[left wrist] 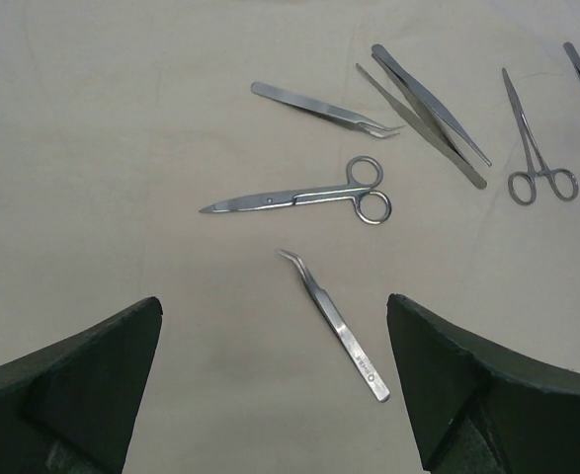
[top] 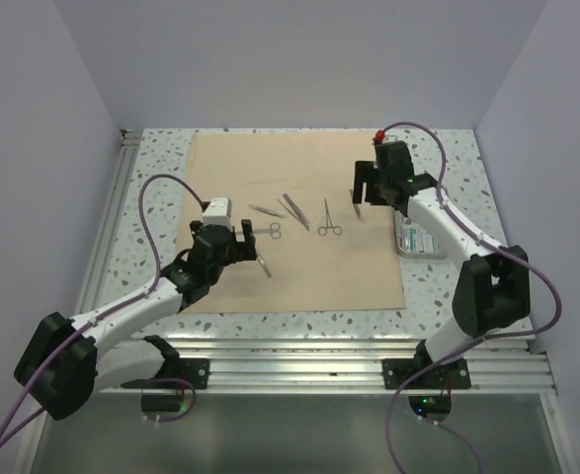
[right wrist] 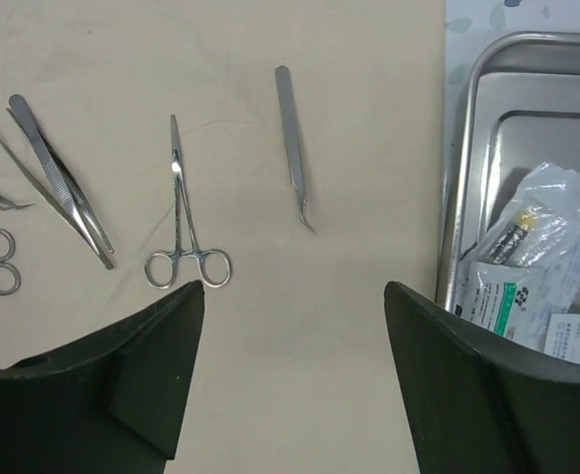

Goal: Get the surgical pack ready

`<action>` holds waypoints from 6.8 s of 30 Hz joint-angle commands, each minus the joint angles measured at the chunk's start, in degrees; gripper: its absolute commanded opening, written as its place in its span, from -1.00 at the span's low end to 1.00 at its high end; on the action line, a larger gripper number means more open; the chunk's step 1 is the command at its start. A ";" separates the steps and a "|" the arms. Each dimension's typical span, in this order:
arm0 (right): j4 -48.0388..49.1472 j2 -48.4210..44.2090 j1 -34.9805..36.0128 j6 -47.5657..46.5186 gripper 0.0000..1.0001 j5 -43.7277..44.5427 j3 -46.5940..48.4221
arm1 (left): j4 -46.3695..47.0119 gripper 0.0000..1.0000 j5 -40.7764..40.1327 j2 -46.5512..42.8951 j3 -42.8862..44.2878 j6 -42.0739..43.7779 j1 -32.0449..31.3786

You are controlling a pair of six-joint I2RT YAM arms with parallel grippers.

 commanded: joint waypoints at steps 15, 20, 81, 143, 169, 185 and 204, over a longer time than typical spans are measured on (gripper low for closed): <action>2.75 21.92 -0.51 -6.16 0.01 -4.07 14.67 | 17.21 0.98 3.59 -13.71 -13.50 -0.97 0.24; 2.04 26.40 -0.86 -6.78 -0.05 -2.58 16.79 | 17.38 0.98 3.60 -12.48 -13.06 -0.79 0.15; 2.04 11.38 -15.46 -10.21 -1.00 -0.30 -2.19 | 17.03 0.94 6.06 -14.32 -13.85 -1.32 0.15; -0.50 36.08 15.13 -8.98 -0.09 -7.67 29.80 | 15.45 1.00 5.26 -14.23 -12.97 0.27 0.15; 3.10 27.57 14.08 -8.10 -0.78 -0.65 24.61 | 15.36 1.00 5.62 -13.79 -12.71 0.27 0.06; 4.07 10.78 -3.47 -6.96 -0.84 -2.40 11.09 | 15.27 0.99 6.49 -13.88 -12.62 0.18 0.06; 3.72 10.58 -19.32 -6.78 -0.88 -3.20 -3.70 | 16.24 0.99 8.60 -13.18 -12.80 -0.44 0.06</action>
